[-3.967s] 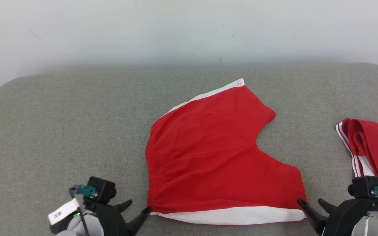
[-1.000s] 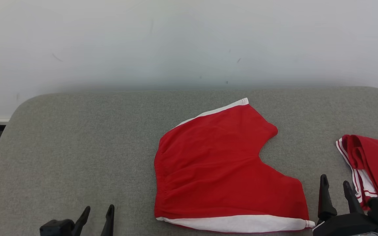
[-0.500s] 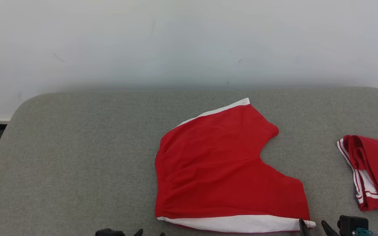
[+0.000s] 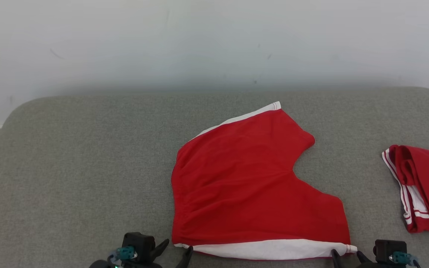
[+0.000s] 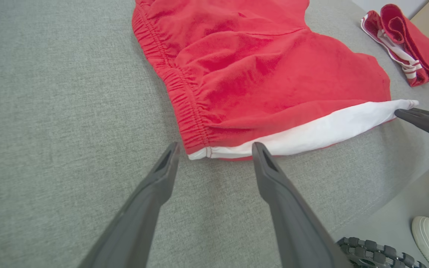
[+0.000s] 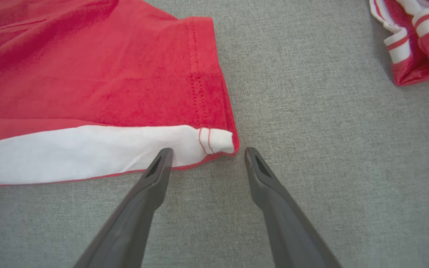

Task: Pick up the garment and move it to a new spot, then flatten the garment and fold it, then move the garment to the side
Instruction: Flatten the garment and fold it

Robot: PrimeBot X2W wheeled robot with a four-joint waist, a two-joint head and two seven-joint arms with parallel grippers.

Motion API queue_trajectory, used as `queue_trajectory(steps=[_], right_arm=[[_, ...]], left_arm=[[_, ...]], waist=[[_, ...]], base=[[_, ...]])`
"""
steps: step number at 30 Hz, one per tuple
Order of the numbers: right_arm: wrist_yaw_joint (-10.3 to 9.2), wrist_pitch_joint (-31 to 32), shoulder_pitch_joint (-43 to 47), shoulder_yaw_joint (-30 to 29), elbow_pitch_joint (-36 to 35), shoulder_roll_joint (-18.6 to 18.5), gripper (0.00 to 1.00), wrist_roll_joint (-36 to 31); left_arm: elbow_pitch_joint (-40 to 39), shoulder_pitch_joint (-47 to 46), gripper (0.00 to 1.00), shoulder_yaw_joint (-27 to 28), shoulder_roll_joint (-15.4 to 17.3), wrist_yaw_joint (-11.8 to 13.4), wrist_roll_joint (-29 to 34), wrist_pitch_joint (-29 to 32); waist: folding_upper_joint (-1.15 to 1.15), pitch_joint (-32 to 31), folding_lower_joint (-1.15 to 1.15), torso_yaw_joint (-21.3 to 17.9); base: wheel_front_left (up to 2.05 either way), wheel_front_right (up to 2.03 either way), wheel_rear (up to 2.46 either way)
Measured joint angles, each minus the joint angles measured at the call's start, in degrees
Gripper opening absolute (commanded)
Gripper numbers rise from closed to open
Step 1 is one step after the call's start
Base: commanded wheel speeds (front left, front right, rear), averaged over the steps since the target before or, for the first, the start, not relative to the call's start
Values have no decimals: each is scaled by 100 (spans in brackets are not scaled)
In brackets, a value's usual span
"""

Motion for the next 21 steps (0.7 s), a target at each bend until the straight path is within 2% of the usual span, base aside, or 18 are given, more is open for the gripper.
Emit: queue_trajectory(steps=[7, 8, 10, 11, 13, 15, 21], right_arm=[[-7, 69, -210, 3, -16, 24, 100, -46], [-7, 76, -235, -1, -15, 24, 100, -53], [-8, 82, -243, -9, -13, 25, 100, -54], [-8, 93, -243, -11, -13, 27, 100, -54], [-8, 94, -243, -14, -13, 29, 100, -54], [-9, 100, -243, -13, -13, 29, 100, -63], [-9, 98, -264, 25, -62, 25, 100, -141]], left_arm=[[260, -258, 98, 14, -73, -94, -2, 1], [314, -306, 93, 9, -96, -98, -2, 1], [383, -366, 76, 5, -142, -104, -2, -1], [414, -367, 52, 3, -155, -105, -2, -7], [500, -367, 25, -2, -160, -147, -2, -9], [553, -371, 7, -7, -163, -148, -2, -33], [673, -481, 9, -8, -179, -189, -3, -86]], waist=[[0, 174, 0, -64], [0, 191, 0, -68], [0, 210, 0, -69], [0, 215, 0, -67], [0, 224, 0, -61], [0, 236, 0, -52], [0, 263, 0, -17]], base=[[0, 0, 0], [0, 0, 0], [0, 0, 0], [0, 0, 0], [0, 0, 0], [0, 0, 0], [0, 0, 0]])
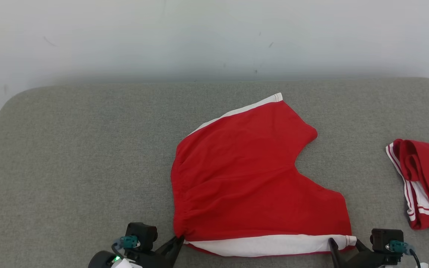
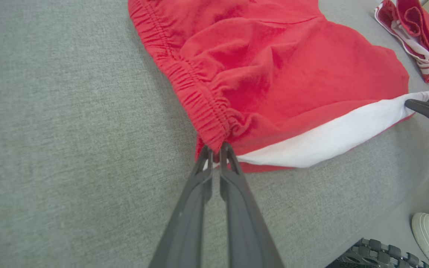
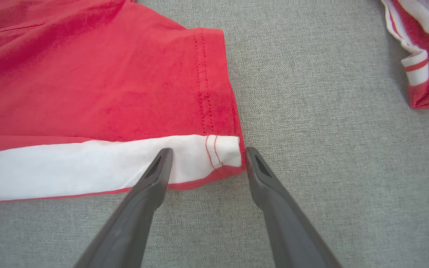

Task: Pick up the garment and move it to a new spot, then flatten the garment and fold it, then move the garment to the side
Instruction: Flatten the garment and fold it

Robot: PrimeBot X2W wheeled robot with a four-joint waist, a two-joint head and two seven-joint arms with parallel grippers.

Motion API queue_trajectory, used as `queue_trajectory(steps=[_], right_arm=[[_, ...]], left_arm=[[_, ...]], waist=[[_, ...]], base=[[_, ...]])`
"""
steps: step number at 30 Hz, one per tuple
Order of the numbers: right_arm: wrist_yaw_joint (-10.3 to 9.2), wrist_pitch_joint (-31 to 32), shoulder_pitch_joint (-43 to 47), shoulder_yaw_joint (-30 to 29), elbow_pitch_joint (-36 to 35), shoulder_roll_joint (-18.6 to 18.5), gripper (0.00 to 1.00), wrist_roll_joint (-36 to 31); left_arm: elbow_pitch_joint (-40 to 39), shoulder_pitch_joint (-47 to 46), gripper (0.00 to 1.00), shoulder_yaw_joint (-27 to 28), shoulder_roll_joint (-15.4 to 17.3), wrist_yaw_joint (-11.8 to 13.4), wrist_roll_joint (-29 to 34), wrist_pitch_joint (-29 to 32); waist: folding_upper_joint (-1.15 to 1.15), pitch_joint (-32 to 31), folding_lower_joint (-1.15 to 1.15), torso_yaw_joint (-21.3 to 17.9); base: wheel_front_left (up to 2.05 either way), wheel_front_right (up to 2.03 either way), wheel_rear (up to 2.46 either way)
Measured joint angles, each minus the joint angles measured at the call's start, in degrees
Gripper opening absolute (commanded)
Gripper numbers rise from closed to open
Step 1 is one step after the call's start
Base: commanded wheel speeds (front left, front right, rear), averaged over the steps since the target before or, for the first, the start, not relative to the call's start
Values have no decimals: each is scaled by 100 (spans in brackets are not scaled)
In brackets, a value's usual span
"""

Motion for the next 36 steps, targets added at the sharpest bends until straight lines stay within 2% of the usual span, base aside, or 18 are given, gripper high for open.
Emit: queue_trajectory(steps=[4, 5, 6, 7, 8, 10, 14, 16, 20, 23, 25, 30, 34, 36], right_arm=[[0, 0, -102, 29, -14, -1, 100, -29], [0, 2, -103, 36, -10, -1, 84, -29], [0, 5, -103, 48, 1, -1, 54, -29], [0, 21, -103, 58, 12, -1, 49, -29], [0, 29, -103, 65, 27, -1, 49, -29], [1, 47, -105, 81, 48, -5, 42, -30], [1, 55, -122, 92, 65, -11, 8, -30], [1, 79, -146, 92, 64, -12, 2, -33], [1, 73, -175, 78, 9, -24, 0, -60], [1, 58, -166, 48, -126, -35, 0, -70], [1, 46, -105, 24, -229, -63, 0, -69], [1, 97, 191, -3, -538, -194, 0, -69], [4, 70, 117, -93, -924, -378, 0, -101], [68, 98, -75, -75, -1033, -514, 0, -138]], left_arm=[[78, -1, 7, -2, -5, -14, -7, -55], [92, -1, 7, -3, -8, -14, -7, -57], [109, -2, 7, -5, -10, -15, -7, -59], [126, -3, 7, -10, -14, -15, -7, -85], [147, -6, 7, -13, -20, -15, -7, -101], [193, -16, 6, -21, -29, -59, -7, -107], [254, -71, 7, -36, -37, -66, -7, -149], [265, -107, 8, -36, -46, -66, -7, -158], [286, -107, 7, -26, -65, -67, -12, -205], [256, -107, 0, -5, -56, -66, -24, -255], [212, -107, 0, 4, -38, -66, -24, -259], [58, -79, 0, 0, 32, -67, -24, -302], [-104, -73, 0, 37, 76, -66, -35, -358], [-169, -78, 0, 58, 57, -86, -71, -358]], waist=[[0, 7, 0, 17], [0, 7, 0, 20], [0, 8, 0, 23], [0, 8, 0, 26], [0, 9, 0, 28], [0, 12, 0, 32], [0, 20, 0, 43], [0, 22, 0, 49], [0, 14, 0, 58], [0, 2, 0, 59], [0, -9, 0, 61], [0, -36, 0, 65], [0, -60, 0, 64], [0, -65, -1, 61]], base=[[0, 0, 0], [0, 0, 0], [0, 0, 0], [0, 0, 0], [0, 0, 0], [0, 0, 0], [0, 0, 0], [0, 0, 0], [0, 0, 0], [0, 0, 0], [0, 0, 0], [0, 0, 0], [0, 0, 0], [0, 0, 0]])
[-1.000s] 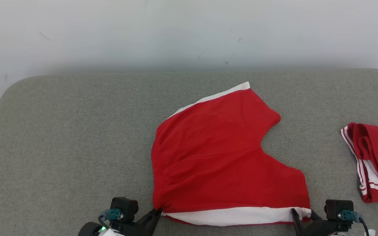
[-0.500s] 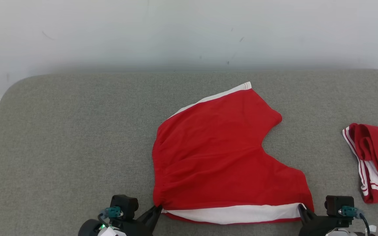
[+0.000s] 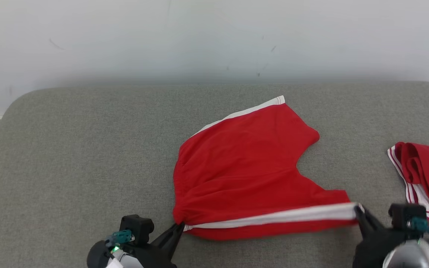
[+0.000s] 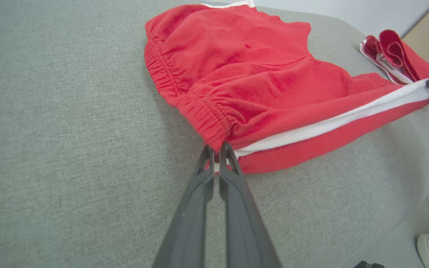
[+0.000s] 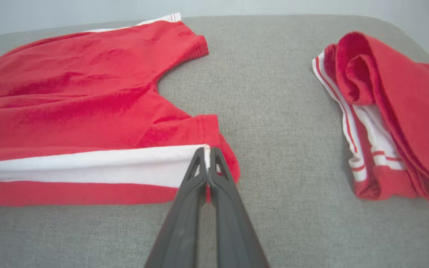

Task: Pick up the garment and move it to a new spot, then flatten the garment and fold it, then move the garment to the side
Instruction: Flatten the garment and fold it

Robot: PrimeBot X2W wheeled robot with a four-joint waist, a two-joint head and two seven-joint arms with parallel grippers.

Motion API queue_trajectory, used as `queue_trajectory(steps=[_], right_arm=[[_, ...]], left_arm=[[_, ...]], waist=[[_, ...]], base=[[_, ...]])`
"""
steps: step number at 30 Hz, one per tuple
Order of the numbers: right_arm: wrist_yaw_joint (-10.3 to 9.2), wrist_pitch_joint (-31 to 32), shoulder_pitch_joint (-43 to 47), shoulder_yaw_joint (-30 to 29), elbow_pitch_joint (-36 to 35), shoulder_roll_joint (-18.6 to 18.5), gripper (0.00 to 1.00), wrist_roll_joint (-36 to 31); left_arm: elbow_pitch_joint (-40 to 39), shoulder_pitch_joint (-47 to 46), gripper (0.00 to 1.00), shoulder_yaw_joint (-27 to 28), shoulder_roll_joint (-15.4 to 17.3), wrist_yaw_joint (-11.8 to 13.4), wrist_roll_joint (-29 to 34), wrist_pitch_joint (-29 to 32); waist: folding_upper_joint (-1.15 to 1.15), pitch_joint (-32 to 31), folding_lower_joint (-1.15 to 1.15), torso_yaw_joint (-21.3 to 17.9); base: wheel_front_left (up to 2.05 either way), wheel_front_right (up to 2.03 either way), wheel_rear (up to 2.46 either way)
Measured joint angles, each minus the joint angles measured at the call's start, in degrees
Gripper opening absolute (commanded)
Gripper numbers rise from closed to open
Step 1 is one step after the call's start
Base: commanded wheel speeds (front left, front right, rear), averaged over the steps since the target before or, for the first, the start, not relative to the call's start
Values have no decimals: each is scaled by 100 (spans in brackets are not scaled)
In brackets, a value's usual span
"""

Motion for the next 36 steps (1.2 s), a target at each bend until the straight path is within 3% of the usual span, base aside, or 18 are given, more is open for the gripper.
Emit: queue_trajectory(steps=[8, 15, 21, 36], right_arm=[[601, 349, -1411, 248, 44, -604, 0, -190], [883, 560, -2498, 300, 479, -764, 0, -190], [949, 621, -3335, 319, 958, -772, 0, -188], [943, 497, -4674, 396, 2082, -660, 0, -287]], left_arm=[[-155, -310, 0, -92, -305, -75, -181, 111], [-157, -1154, 0, 79, -512, 41, -200, 263], [-4, -1653, 0, 169, -632, 319, -209, 312], [598, -2860, 0, 113, -747, 547, -268, 379]], waist=[[0, 128, 0, 30], [0, 369, 0, 208], [0, 679, 1, 371], [1, 1540, 1, 693]], base=[[0, 0, 0], [0, 0, 0], [0, 0, 0], [0, 0, 0]])
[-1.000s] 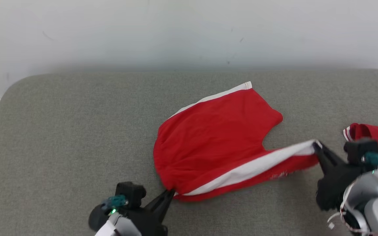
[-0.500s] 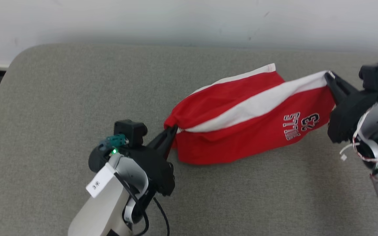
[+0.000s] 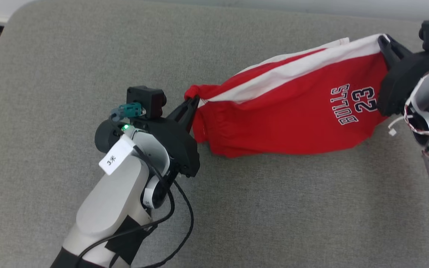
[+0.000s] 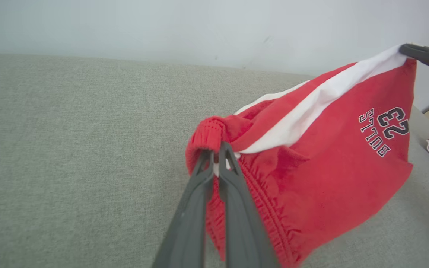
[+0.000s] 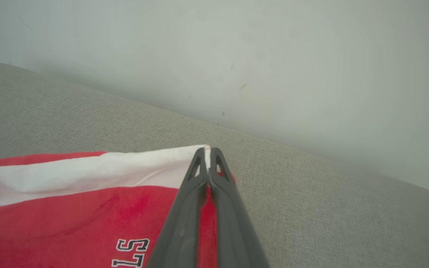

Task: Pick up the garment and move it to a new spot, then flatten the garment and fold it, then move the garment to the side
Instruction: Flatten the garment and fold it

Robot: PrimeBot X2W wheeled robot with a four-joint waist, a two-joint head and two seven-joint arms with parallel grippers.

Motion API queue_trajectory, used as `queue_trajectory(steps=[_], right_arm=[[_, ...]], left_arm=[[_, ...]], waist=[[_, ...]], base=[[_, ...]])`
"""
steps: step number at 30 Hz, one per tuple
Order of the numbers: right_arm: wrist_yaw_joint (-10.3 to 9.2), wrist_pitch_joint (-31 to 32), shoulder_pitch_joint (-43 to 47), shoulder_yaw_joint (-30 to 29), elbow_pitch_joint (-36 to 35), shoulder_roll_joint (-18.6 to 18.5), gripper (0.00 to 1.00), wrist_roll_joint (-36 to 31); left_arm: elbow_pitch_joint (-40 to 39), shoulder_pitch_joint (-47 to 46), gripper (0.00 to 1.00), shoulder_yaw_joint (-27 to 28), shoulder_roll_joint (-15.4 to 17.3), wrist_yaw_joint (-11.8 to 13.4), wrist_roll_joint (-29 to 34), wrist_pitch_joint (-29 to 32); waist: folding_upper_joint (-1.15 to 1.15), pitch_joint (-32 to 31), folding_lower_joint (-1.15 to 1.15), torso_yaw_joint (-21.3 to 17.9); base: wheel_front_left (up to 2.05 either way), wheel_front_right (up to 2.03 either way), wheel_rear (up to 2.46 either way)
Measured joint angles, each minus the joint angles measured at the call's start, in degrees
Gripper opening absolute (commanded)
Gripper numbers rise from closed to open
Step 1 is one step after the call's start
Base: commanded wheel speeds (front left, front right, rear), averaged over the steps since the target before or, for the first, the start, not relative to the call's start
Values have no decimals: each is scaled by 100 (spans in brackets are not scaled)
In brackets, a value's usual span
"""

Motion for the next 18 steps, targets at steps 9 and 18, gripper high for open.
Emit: queue_trajectory(steps=[9, 18], right_arm=[[-77, -321, -555, 29, 688, 97, 0, -100], [-68, -736, -956, 92, 1294, 172, 0, -199]], left_arm=[[192, -422, 10, -470, -9, 157, -394, -91], [354, -703, 81, -839, -5, 296, -793, -344]], waist=[[0, 389, 0, 92], [0, 497, 0, 122]], base=[[0, 0, 0], [0, 0, 0]])
